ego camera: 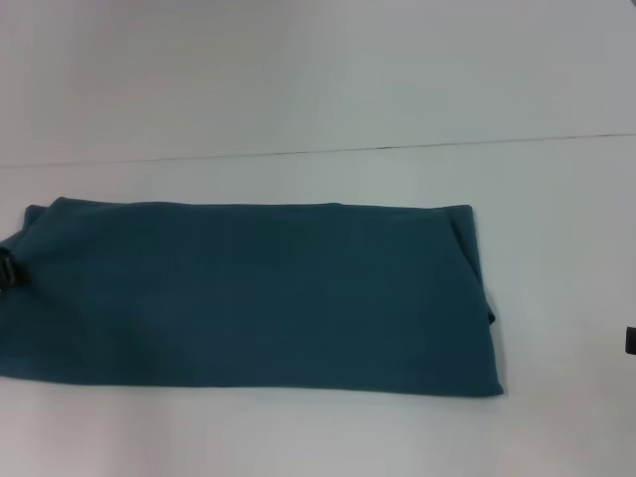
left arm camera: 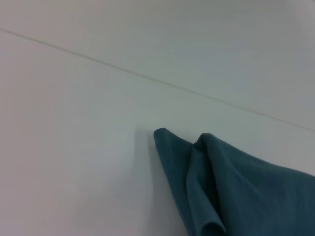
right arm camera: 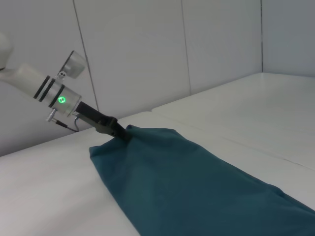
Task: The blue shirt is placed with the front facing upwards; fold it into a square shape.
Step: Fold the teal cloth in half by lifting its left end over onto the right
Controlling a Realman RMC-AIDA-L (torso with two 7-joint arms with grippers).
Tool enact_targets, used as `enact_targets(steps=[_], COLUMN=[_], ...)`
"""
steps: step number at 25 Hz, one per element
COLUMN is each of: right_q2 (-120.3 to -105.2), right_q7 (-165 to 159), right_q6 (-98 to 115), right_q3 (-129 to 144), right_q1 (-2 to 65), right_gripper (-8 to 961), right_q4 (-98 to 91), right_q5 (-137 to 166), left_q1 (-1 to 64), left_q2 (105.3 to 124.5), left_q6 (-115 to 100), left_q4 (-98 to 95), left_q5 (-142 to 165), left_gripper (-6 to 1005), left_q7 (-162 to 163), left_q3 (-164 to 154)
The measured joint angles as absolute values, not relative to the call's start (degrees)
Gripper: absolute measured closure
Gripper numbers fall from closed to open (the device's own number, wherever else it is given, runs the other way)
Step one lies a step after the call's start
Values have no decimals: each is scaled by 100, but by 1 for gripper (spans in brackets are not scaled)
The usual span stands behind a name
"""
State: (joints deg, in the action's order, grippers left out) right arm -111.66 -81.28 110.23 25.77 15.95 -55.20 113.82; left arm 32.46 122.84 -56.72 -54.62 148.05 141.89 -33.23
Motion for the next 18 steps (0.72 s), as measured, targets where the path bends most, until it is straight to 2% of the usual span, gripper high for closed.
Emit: enact_targets(steps=[9, 18], right_q2=[-11193, -11315], right_q7=[-8129, -8080], right_q6=[10843, 10703], right_q3=[2582, 2548], right_q1=[1615, 1727], right_gripper=[86, 85], right_q4=[-5513, -5443], right_q5=[11474, 11739], left_q1=[3335, 3529], left_q2=[12306, 12391], left_q6=[-5725, -6263], left_q4=[-5487, -5783], left_q5=[14871, 14410], left_gripper=[937, 937], left_q7=[14253, 14216], left_q3=[-3385, -3471])
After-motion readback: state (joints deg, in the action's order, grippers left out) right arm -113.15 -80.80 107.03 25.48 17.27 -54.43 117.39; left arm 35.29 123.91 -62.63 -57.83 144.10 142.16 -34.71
